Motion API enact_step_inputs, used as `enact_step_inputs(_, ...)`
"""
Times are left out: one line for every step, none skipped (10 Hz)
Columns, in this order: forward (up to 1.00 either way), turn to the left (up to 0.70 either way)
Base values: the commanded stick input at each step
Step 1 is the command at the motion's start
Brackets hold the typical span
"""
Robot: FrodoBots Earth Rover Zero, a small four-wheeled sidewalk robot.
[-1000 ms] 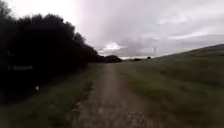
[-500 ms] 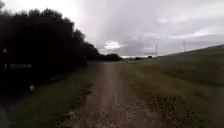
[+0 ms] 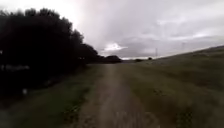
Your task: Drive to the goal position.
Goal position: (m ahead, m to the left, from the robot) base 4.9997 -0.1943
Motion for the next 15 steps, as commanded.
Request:
enact_step_inputs(0.70,0.00)
enact_step_inputs(0.70,0.00)
enact_step_inputs(0.70,0.00)
enact_step_inputs(0.70,0.00)
enact_step_inputs(0.70,0.00)
enact_step_inputs(0.70,0.00)
enact_step_inputs(0.70,0.00)
enact_step_inputs(0.70,0.00)
enact_step_inputs(0.70,0.00)
enact_step_inputs(0.70,0.00)
enact_step_inputs(0.70,0.00)
enact_step_inputs(0.70,0.00)
enact_step_inputs(0.70,0.00)
enact_step_inputs(0.70,0.00)
enact_step_inputs(0.70,0.00)
